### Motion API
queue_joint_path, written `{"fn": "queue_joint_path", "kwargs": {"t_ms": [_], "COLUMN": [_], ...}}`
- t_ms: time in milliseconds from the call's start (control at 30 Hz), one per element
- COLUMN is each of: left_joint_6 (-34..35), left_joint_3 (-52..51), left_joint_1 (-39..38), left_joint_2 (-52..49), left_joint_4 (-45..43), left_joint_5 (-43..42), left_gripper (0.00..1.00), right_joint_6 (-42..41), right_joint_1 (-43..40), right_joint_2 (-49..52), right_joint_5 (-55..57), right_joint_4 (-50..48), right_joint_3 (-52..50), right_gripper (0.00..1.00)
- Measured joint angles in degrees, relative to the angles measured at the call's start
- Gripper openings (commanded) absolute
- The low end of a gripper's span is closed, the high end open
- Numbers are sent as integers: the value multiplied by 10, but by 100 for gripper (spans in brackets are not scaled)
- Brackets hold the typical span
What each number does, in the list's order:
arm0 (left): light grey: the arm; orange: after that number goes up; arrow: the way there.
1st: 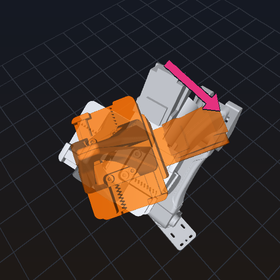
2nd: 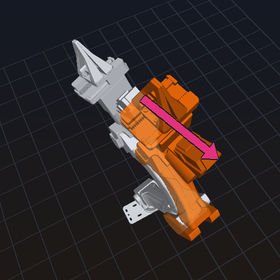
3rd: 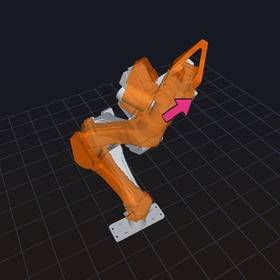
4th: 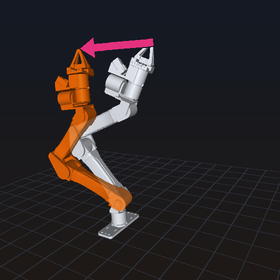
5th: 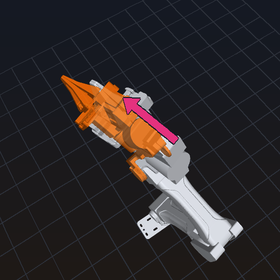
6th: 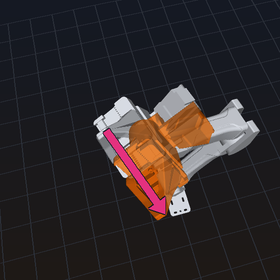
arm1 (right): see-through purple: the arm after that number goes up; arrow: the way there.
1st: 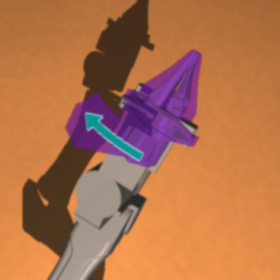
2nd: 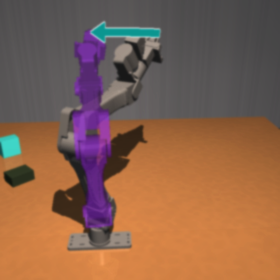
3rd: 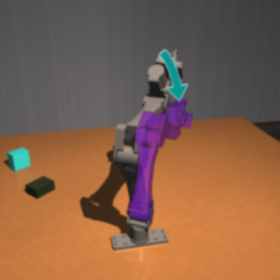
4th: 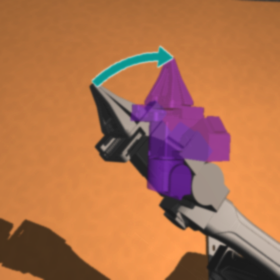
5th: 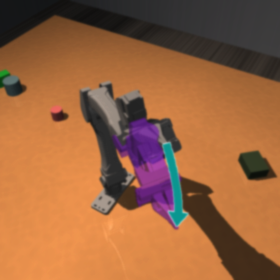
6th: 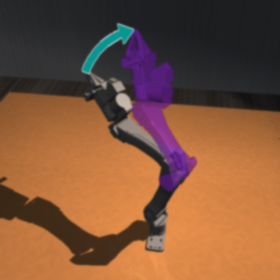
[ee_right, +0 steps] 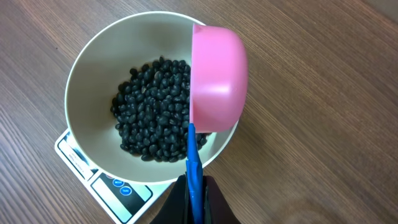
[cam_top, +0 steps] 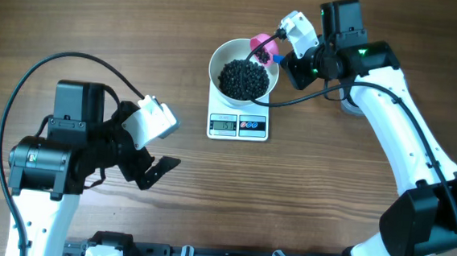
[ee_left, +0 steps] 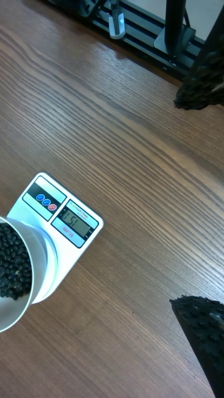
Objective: Scoop item into bowl and weigh 150g on scale
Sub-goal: 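Keep the pink scoop tilted over the white bowl, right gripper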
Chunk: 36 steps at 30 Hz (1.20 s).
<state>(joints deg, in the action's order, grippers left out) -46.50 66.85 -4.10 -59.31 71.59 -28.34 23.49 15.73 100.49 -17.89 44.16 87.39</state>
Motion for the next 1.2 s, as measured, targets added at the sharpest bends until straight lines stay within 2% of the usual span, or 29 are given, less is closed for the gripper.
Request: {"fn": "queue_joint_path", "kwargs": {"t_ms": [1200], "left_joint_6": [0], "left_joint_3": [0], "left_joint_1": [0], "left_joint_2": [0], "left_joint_4": [0], "left_joint_5": [0], "left_gripper": [100], "right_joint_6": [8], "right_joint_1": [1], "right_joint_2": [0], "right_joint_5": [14], "right_joint_4": [1], "right_joint_3": [0], "right_gripper": [5]}}
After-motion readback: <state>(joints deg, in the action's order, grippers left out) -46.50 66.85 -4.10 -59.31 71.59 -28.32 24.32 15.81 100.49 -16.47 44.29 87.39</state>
